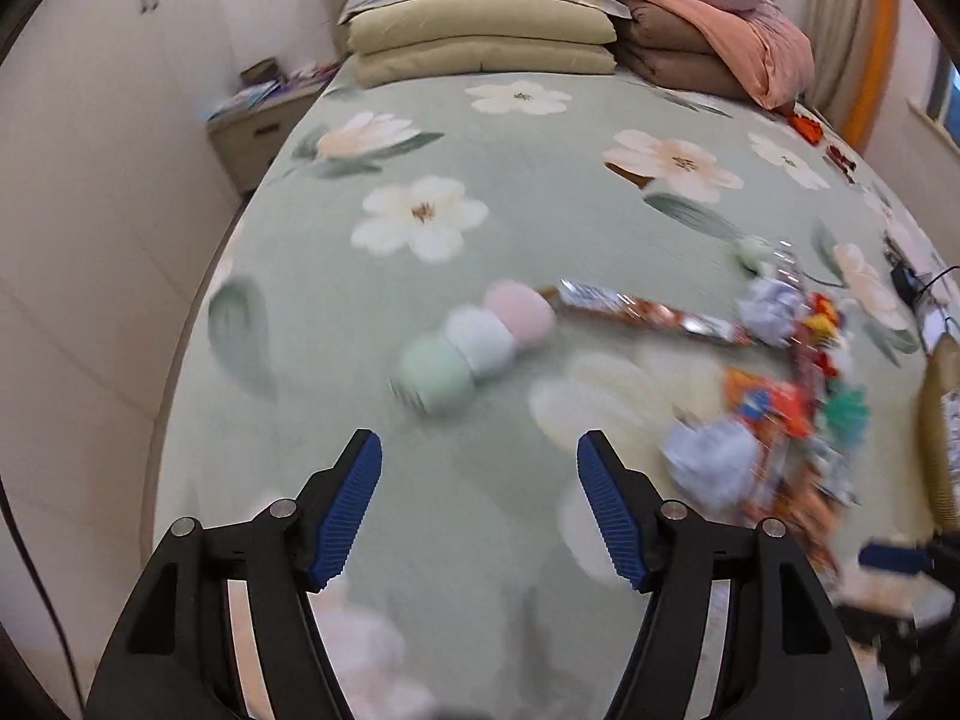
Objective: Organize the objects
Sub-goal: 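Grasp the pastel dango plush with the left gripper while the right grasps a candy stick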
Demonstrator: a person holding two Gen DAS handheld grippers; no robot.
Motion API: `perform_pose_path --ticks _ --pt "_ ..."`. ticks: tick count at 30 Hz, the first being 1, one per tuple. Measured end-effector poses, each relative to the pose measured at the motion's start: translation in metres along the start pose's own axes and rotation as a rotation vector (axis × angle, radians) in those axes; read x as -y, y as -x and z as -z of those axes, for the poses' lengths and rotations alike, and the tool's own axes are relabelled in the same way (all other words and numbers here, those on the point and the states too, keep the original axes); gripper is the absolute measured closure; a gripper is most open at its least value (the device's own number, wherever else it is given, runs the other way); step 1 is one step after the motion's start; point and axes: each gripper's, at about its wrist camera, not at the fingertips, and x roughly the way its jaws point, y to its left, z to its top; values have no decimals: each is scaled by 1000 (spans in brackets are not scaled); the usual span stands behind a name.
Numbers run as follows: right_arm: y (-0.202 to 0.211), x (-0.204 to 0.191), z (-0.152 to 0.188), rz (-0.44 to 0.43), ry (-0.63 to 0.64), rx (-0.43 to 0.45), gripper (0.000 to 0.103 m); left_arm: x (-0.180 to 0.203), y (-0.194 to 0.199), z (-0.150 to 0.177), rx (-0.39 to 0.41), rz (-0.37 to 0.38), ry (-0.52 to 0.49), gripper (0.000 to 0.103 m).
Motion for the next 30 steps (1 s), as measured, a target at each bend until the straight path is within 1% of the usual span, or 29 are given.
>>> perform_pose_path --ticks 2,3,4,5,8,11,13,15,17,19,22,23,24,25,26,27,30 --pt "-17 -8 -6 -39 -28 -15 35 -12 -20 -14 -15 27 -26 37" --pt "-25 -12 -8 -35 -40 -19 35 -19 -37 -23 -43 55 -45 37" --pt "-34 -16 -9 -28 -50 -24 35 -21 -46 -27 -62 76 -54 37" --pt "-46 -19 -12 -17 -71 -37 35 -25 -61 -34 -94 116 -72 37" --pt "-69 -21 -16 5 -144 -59 35 -27 -86 -42 -128 142 -119 37" --pt "-83 -23 -21 51 -186 -46 35 -28 -110 -48 -167 174 -167 37" --pt "-89 -24 -22 104 -199 -36 35 -26 -122 -48 -213 229 -194 36" --pt "-96 -22 -22 117 -228 -41 35 -22 -127 -46 -236 274 -217 36" --pt "-99 -21 -21 124 -255 -36 35 -18 -130 -44 -248 283 -241 36" --pt "-101 -25 -23 150 -253 -15 35 -11 -133 -38 -267 292 -254 36" --pt "-104 -31 -24 186 -243 4 36 1 -130 -31 -237 253 -290 37" --pt "-104 -31 -23 193 -248 10 39 2 -130 -30 -230 240 -285 41" --pt "-103 -30 -22 209 -250 17 49 2 -127 -29 -220 221 -275 53" --pt "-102 -28 -21 217 -249 20 58 0 -125 -29 -216 227 -256 58" --pt "-100 -25 -20 216 -248 24 62 -3 -123 -29 -218 238 -235 60" --pt "-98 -20 -20 202 -246 30 70 -5 -119 -27 -218 249 -213 63" --pt "-93 -14 -13 148 -209 42 73 -5 -101 -16 -206 244 -181 63"
